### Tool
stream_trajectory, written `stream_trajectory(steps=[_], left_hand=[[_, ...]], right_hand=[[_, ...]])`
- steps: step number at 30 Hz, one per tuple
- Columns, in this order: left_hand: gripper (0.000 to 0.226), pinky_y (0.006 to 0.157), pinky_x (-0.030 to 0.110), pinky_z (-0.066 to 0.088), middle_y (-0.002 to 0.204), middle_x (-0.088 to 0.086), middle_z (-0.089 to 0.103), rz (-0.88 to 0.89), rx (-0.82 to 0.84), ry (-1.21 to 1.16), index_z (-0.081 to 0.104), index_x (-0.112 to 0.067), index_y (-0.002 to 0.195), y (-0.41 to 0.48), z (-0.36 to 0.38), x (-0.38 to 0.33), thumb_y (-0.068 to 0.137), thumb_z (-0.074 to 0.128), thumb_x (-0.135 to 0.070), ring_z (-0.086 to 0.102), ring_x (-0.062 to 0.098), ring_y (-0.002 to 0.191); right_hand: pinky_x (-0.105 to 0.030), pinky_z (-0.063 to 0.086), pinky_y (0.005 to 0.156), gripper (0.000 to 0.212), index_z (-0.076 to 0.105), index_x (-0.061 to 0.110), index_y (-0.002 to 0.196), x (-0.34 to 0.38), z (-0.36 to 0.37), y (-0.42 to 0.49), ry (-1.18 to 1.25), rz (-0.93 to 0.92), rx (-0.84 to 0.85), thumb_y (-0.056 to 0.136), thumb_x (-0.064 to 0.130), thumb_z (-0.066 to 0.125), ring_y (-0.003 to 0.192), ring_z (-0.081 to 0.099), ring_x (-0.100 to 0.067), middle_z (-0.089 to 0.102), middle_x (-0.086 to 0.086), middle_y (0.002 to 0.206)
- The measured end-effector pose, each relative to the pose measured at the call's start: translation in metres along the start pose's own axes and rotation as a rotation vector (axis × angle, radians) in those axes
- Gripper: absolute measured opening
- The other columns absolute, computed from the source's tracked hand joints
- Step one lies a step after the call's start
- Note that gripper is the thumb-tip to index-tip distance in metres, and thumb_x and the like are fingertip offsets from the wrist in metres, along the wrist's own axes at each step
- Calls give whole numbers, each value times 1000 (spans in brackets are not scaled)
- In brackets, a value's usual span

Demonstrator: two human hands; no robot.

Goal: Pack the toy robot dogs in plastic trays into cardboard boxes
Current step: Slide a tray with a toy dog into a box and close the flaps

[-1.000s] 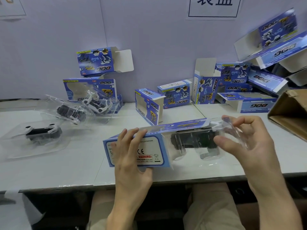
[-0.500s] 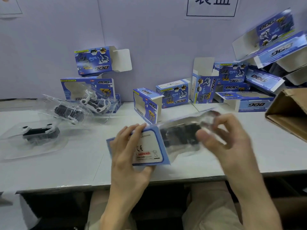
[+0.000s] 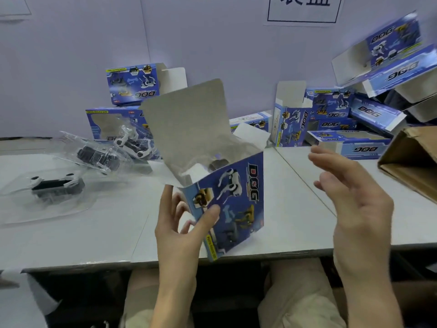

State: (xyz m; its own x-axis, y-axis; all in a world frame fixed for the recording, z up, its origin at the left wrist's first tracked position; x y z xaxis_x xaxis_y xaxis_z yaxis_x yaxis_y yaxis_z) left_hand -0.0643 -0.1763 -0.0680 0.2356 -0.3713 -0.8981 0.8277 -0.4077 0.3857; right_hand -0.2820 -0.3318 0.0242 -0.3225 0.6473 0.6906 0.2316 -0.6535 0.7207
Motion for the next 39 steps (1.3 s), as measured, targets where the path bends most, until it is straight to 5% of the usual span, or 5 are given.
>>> stream_trajectory(steps=[5, 13, 18, 24, 39], left_hand=[[86, 65, -2, 44, 109, -47, 57, -10, 122, 94, 37, -58, 131, 1, 16, 8, 57, 79, -51, 52, -24, 105], [102, 76, 6, 47, 127, -38, 55, -46, 215, 119, 35, -51, 145, 8, 17, 17, 58, 87, -58, 49, -13, 120], [88, 97, 28, 44, 145, -25, 48, -65, 220, 118, 34, -64, 137, 15, 16, 19, 65, 83, -51, 43, -1, 133], [74, 104, 36, 46, 141, -29, 49, -28, 243, 132, 40, -77, 120, 24, 17, 16, 68, 83, -46, 45, -5, 131], [88, 117, 41, 34, 162, -8, 25, 567, 284, 541, 29, -14, 153, 40, 41, -47, 83, 77, -37, 27, 11, 148]], right_hand=[[-42, 55, 86, 26, 71, 24, 100, 2, 4, 1, 3, 47, 2, 99, 6, 52, 99, 68, -15, 74, 6, 103], [-25, 42, 60, 36, 61, 22, 66, 85, 115, 79, -258, -220, 577, 98, 35, 49, 56, 52, -7, 57, 3, 58], [-28, 33, 58, 40, 51, 16, 63, -19, 188, 47, -738, 67, 1216, 103, 23, 49, 54, 40, -12, 45, 2, 60], [-31, 31, 60, 42, 49, 16, 61, -39, 185, 38, -634, 120, 1190, 102, 25, 49, 49, 34, -7, 37, 8, 51], [-34, 42, 76, 28, 62, 18, 94, -41, 189, 31, -753, 74, 1215, 103, 21, 36, 87, 55, -20, 62, -4, 94]])
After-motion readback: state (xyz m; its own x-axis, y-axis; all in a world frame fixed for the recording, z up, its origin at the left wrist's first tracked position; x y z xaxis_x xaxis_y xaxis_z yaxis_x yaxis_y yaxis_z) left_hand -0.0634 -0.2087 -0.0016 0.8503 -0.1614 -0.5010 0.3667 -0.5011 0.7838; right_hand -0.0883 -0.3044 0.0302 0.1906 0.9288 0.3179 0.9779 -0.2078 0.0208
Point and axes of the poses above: each hand's wrist, its own y-axis towards the middle knuckle, its own z-axis out of the palm, x = y × z, the point moved 10 cm from there along y, towards the middle knuckle
